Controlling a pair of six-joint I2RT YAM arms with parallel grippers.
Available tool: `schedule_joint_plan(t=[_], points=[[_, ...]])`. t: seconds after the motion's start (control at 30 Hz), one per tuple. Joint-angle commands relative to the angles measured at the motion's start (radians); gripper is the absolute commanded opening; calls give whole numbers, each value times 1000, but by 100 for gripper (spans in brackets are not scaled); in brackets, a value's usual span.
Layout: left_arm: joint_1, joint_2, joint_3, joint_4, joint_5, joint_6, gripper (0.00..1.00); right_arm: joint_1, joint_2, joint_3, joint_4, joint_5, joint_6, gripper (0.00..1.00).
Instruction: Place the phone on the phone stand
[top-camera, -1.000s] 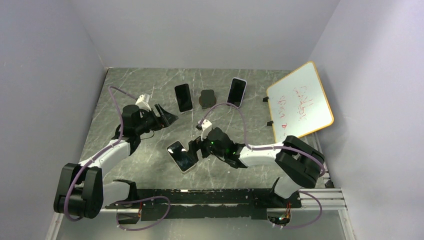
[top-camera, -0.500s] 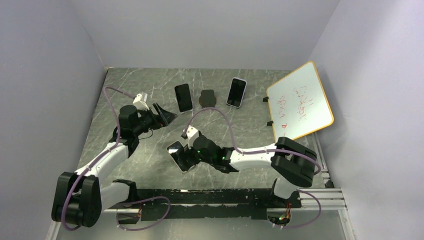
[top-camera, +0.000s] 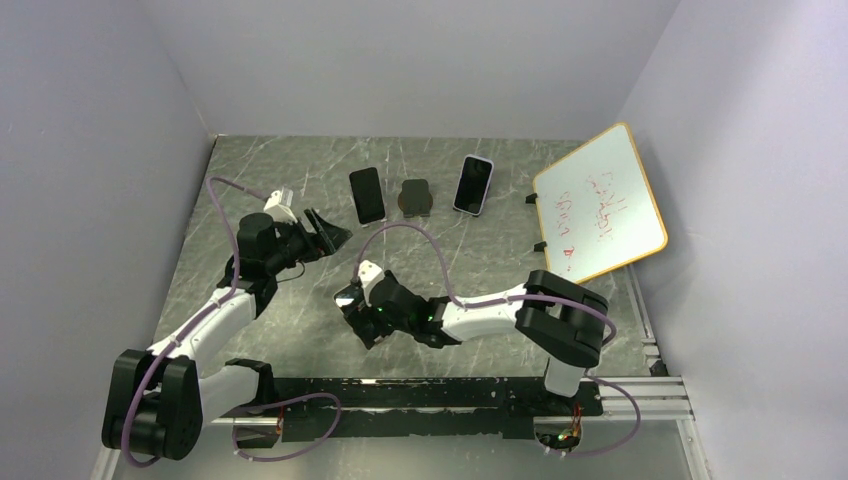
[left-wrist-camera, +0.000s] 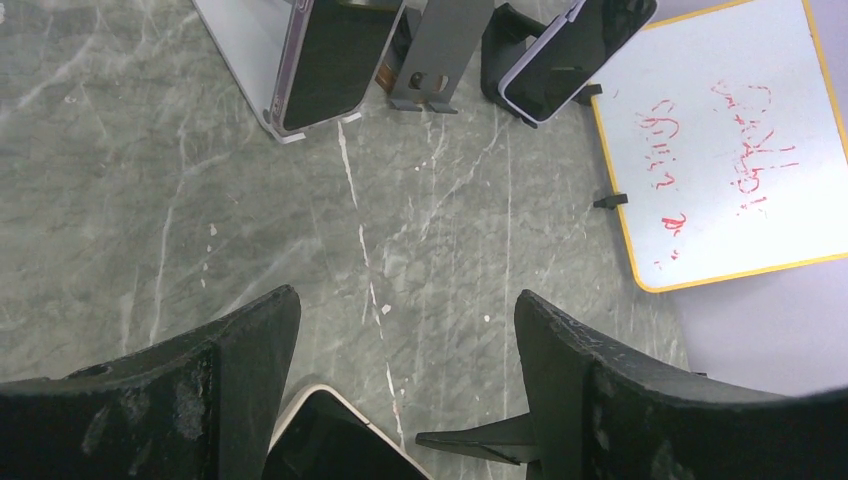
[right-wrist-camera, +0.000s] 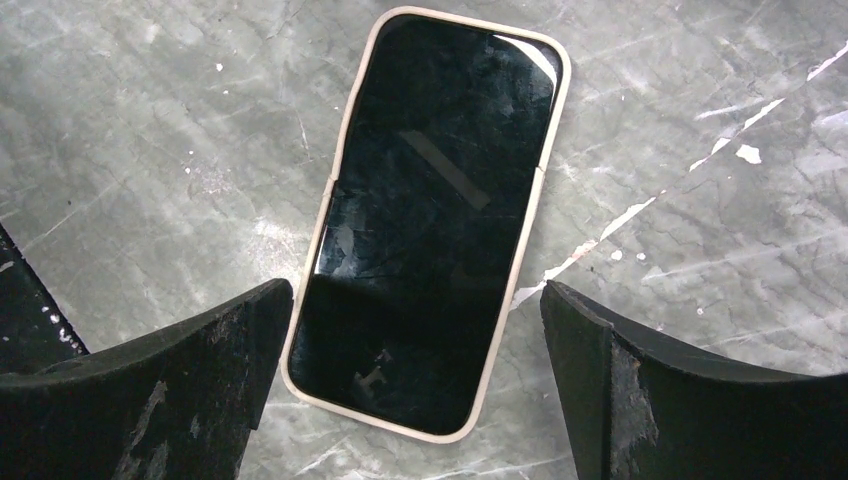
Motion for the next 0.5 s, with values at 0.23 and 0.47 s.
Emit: schedule_joint_plan(t=[0.23, 0.47], points=[[10, 2, -2, -12, -20, 10, 83, 10, 55, 34, -25, 16, 1, 100], [10, 5, 0, -20, -22, 13, 83, 11, 72, 36, -51, 50, 10, 100]])
